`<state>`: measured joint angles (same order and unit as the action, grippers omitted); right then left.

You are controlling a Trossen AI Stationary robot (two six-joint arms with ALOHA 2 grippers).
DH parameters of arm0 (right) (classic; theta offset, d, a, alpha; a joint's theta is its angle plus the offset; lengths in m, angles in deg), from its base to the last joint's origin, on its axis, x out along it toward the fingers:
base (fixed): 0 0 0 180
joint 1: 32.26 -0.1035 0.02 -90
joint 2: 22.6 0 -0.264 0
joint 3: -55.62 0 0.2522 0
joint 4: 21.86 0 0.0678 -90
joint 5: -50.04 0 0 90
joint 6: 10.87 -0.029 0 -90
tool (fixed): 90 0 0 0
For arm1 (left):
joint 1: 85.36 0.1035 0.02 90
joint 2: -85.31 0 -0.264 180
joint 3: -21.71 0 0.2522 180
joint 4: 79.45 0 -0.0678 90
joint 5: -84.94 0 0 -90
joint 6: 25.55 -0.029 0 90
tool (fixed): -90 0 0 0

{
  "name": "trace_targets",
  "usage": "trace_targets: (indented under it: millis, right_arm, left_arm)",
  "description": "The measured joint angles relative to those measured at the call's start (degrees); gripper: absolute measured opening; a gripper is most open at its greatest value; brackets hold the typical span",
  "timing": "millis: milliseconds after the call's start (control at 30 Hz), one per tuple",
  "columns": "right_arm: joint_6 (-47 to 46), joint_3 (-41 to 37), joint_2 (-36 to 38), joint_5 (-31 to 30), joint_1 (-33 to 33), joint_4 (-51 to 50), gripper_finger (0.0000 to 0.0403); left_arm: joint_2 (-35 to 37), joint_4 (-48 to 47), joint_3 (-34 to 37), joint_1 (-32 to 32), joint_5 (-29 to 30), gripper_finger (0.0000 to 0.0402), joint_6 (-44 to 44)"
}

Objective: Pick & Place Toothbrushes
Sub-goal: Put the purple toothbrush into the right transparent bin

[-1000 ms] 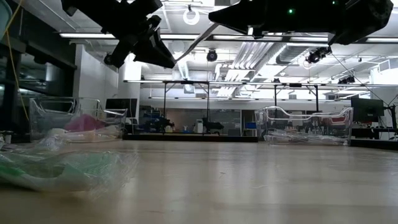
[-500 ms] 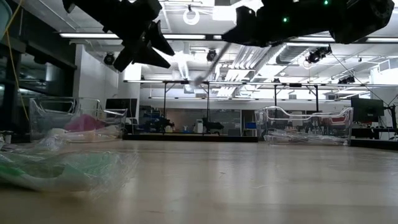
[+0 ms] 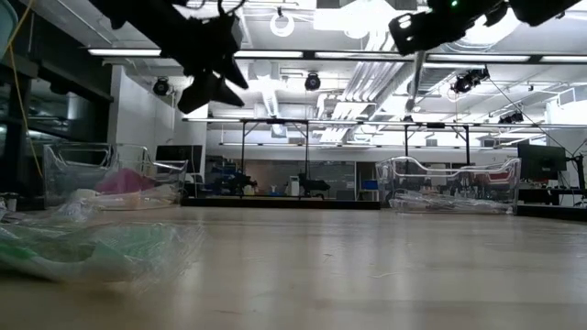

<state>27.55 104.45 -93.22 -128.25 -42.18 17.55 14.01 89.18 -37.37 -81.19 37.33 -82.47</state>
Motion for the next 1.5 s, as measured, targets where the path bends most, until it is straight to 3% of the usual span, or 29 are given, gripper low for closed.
trace_targets:
  millis: [133,500,700,900,1067,1167,1267,1400,1500]
  right_arm:
    - [-1.0,0.0,5.0,-1.6,-0.1,0.0,0.0042]
    - [-8.1,-4.8,18.7,-1.1,1.4,0.0,0.0042]
    - [-17.0,-11.9,24.7,2.9,2.6,0.0,0.0042]
    - [-26.1,-18.5,27.1,15.1,3.0,-0.6,0.0042]
    - [-25.2,-18.1,27.2,9.5,5.1,-2.0,0.0042]
    - [-26.1,-18.1,27.5,13.8,6.3,-2.0,0.0042]
    - [-31.2,-18.1,27.9,14.8,8.1,-3.3,0.0042]
    - [-44.2,-18.1,28.0,12.7,10.8,-12.3,0.0042]
    - [-55.7,-18.1,28.0,16.2,13.7,-19.2,0.0043]
  left_arm:
    - [0.0,-2.2,0.0,3.6,-5.5,0.0190,3.7]
    - [0.0,-3.9,0.0,4.1,-6.1,0.0190,5.2]
    - [0.0,-3.3,0.0,4.1,-7.5,0.0190,5.2]
    - [0.0,-2.4,0.0,4.1,-10.5,0.0190,4.9]
    - [0.0,-2.3,0.0,4.0,-11.0,0.0190,4.9]
    - [0.0,-2.3,0.0,4.1,-11.0,0.0190,4.9]
    - [0.0,-2.3,0.0,4.0,-11.3,0.0190,4.9]
    - [0.0,-2.3,0.0,4.0,-13.1,0.0190,4.9]
    - [0.0,-2.3,0.0,4.0,-13.5,0.0190,4.9]
